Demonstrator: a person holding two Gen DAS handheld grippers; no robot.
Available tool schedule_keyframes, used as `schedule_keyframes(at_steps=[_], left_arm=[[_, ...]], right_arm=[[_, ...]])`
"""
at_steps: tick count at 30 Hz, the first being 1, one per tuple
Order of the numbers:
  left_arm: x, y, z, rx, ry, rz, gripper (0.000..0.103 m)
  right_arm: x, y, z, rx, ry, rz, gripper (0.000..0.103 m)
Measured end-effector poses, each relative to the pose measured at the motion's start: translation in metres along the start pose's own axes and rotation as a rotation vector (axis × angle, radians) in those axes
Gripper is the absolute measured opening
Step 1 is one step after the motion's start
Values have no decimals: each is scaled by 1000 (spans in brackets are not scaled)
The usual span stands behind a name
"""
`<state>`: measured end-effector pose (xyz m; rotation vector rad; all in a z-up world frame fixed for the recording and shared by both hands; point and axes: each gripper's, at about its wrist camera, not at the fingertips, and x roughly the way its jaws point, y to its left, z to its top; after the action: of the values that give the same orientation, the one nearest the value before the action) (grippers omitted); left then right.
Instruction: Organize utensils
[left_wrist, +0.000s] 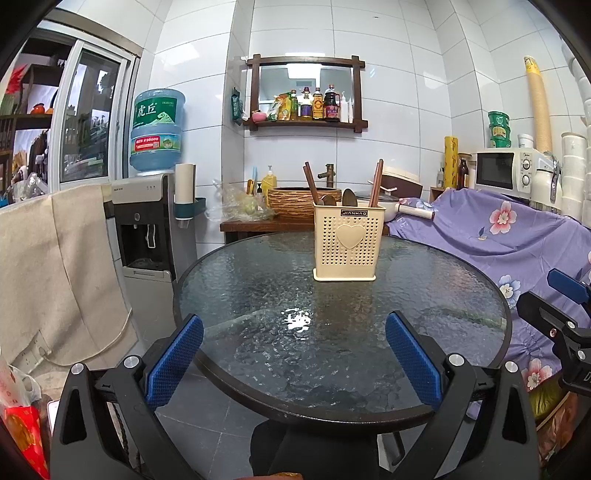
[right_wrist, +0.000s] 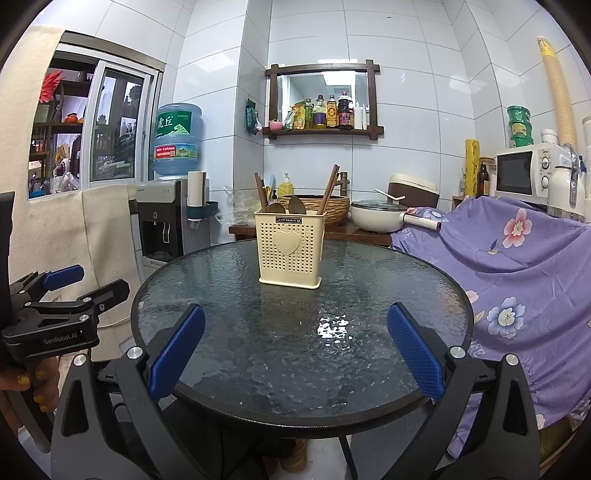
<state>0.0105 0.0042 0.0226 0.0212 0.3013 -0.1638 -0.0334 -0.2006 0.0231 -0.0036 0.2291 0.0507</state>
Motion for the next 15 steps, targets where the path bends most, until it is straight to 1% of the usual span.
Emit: schedule_keyframes(at_steps=[15], left_arm=[[0,-1,0,0,1,1,97]], right_arm=[[1,1,0,0,1,6,97]])
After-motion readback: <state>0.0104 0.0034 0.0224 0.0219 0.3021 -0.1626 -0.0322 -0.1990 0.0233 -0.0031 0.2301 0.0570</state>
